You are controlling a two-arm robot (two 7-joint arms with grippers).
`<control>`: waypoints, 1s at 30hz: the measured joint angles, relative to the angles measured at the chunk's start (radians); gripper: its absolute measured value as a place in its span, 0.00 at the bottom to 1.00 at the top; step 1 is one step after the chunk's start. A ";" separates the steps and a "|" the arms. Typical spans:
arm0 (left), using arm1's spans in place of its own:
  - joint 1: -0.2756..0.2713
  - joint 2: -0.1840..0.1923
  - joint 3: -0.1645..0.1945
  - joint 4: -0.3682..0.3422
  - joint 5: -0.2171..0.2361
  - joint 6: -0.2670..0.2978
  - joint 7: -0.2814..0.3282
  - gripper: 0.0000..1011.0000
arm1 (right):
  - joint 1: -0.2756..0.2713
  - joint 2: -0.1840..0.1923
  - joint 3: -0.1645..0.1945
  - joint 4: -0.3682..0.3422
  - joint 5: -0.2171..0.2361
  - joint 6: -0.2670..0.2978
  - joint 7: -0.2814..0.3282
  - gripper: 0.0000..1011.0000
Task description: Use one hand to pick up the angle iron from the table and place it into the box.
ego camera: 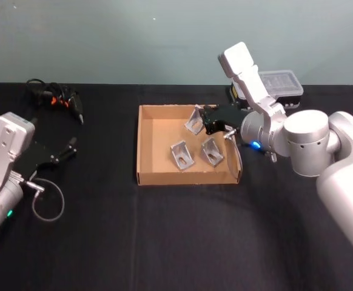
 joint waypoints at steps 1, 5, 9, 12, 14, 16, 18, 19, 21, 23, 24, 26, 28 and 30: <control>0.000 0.000 0.000 0.000 0.000 0.000 0.000 0.99 | 0.004 -0.003 0.000 0.009 -0.002 -0.002 0.001 0.07; 0.000 0.000 0.000 0.000 0.000 0.000 0.000 0.99 | 0.017 -0.012 -0.002 0.041 -0.010 -0.010 0.008 0.07; 0.000 0.000 0.000 0.000 0.000 0.000 0.000 0.99 | 0.030 -0.021 -0.003 0.072 -0.018 -0.018 0.019 0.07; 0.000 0.000 0.000 0.000 0.000 0.000 0.000 0.99 | 0.034 -0.024 -0.005 0.085 -0.022 -0.022 0.025 0.07; 0.000 0.000 0.000 0.000 0.000 0.000 0.000 0.99 | 0.035 -0.026 -0.006 0.093 -0.025 -0.023 0.030 0.07; 0.000 0.000 0.000 0.000 0.000 0.000 0.000 0.99 | 0.036 -0.028 -0.007 0.098 -0.027 -0.024 0.033 0.07; 0.000 0.000 0.000 0.000 0.000 0.000 0.000 0.99 | 0.036 -0.029 -0.007 0.102 -0.030 -0.024 0.034 0.07; 0.000 0.000 0.000 0.000 0.000 0.000 0.000 0.99 | 0.037 -0.030 -0.007 0.104 -0.032 -0.024 0.037 0.07; 0.000 0.000 0.000 0.000 0.000 0.000 0.000 0.99 | 0.037 -0.031 -0.008 0.105 -0.034 -0.024 0.038 0.07; 0.000 0.000 0.000 0.000 0.000 0.000 0.000 0.99 | 0.037 -0.031 -0.008 0.107 -0.036 -0.024 0.039 0.07; 0.000 0.000 0.000 0.000 0.000 0.000 0.000 0.99 | 0.037 -0.031 -0.008 0.108 -0.038 -0.024 0.039 0.07; 0.000 0.000 0.000 0.000 0.000 0.000 0.000 0.99 | 0.037 -0.032 -0.009 0.110 -0.040 -0.025 0.040 0.07; 0.000 0.000 0.000 0.000 0.000 0.000 0.000 0.99 | 0.036 -0.032 -0.009 0.112 -0.042 -0.025 0.042 0.07; 0.000 0.000 0.000 0.000 0.000 0.000 0.000 0.99 | 0.035 -0.032 -0.011 0.113 -0.045 -0.025 0.045 0.07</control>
